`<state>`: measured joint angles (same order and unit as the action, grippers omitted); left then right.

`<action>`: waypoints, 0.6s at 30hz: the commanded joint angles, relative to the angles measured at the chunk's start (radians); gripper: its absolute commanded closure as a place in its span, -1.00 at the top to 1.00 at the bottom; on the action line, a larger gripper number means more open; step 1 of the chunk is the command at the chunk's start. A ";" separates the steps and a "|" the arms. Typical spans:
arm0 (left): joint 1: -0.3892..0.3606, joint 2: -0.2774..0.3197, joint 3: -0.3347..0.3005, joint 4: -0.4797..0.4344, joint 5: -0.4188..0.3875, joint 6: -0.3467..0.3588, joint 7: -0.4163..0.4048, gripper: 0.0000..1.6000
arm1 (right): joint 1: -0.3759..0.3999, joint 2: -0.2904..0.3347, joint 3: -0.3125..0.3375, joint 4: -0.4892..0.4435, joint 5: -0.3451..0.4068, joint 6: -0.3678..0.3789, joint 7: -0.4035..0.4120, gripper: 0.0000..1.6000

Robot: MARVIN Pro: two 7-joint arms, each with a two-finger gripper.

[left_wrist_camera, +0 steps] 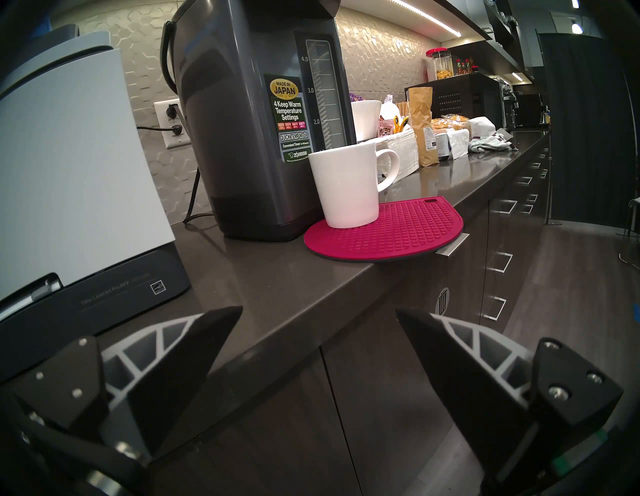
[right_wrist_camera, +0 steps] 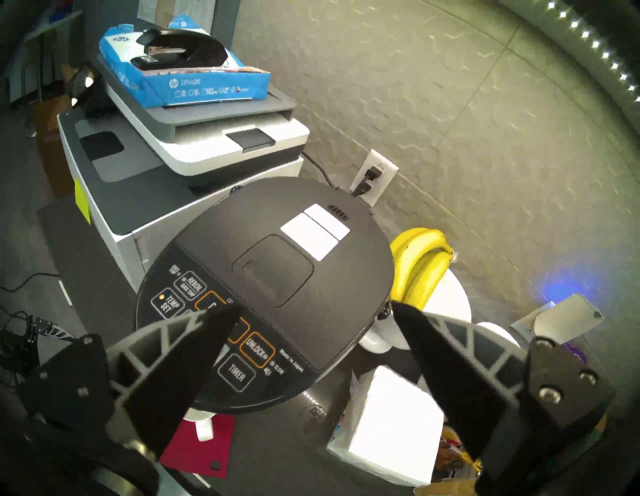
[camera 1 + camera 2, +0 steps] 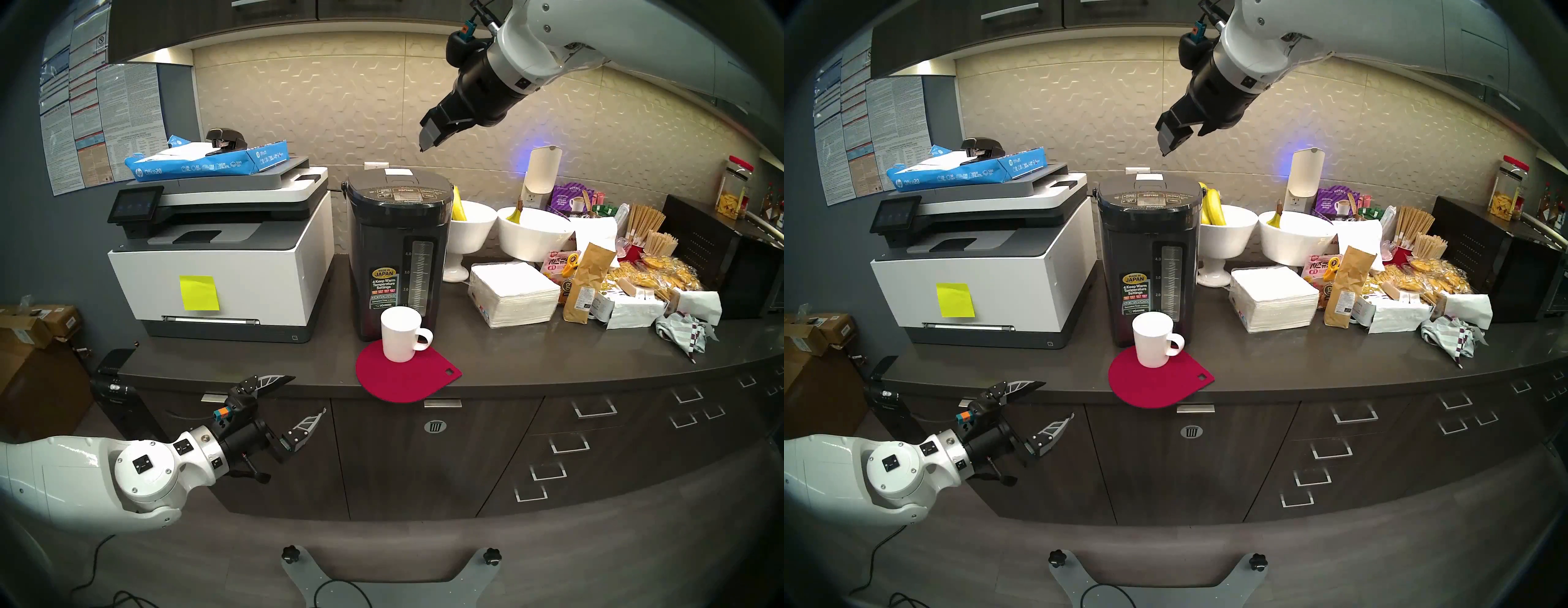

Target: Press the water dispenser button and fill the cup

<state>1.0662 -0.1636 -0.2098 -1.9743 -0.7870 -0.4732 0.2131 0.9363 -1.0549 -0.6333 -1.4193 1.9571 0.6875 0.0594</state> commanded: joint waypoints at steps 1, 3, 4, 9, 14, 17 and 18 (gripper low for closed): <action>-0.009 -0.002 -0.008 -0.003 0.002 -0.006 -0.002 1.00 | 0.008 -0.006 0.012 0.038 -0.016 -0.013 0.022 1.00; -0.009 -0.002 -0.008 -0.003 0.002 -0.006 -0.002 1.00 | 0.007 -0.006 0.012 0.039 -0.017 -0.013 0.024 1.00; -0.009 -0.002 -0.008 -0.003 0.002 -0.006 -0.002 1.00 | 0.007 -0.006 0.013 0.039 -0.018 -0.013 0.025 1.00; -0.010 -0.002 -0.007 -0.003 0.002 -0.006 -0.002 1.00 | 0.007 -0.007 0.013 0.041 -0.021 -0.013 0.029 1.00; -0.010 -0.002 -0.006 -0.003 0.002 -0.006 -0.001 1.00 | 0.011 -0.033 0.014 0.102 -0.021 0.028 0.069 1.00; -0.011 -0.002 -0.006 -0.003 0.002 -0.006 -0.001 1.00 | 0.032 -0.039 0.004 0.105 -0.050 0.062 0.111 1.00; -0.011 -0.002 -0.006 -0.003 0.002 -0.006 -0.001 1.00 | 0.033 -0.040 0.005 0.107 -0.054 0.067 0.118 1.00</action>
<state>1.0635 -0.1635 -0.2074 -1.9743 -0.7873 -0.4732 0.2132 0.9270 -1.0794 -0.6315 -1.3602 1.9313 0.7095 0.1260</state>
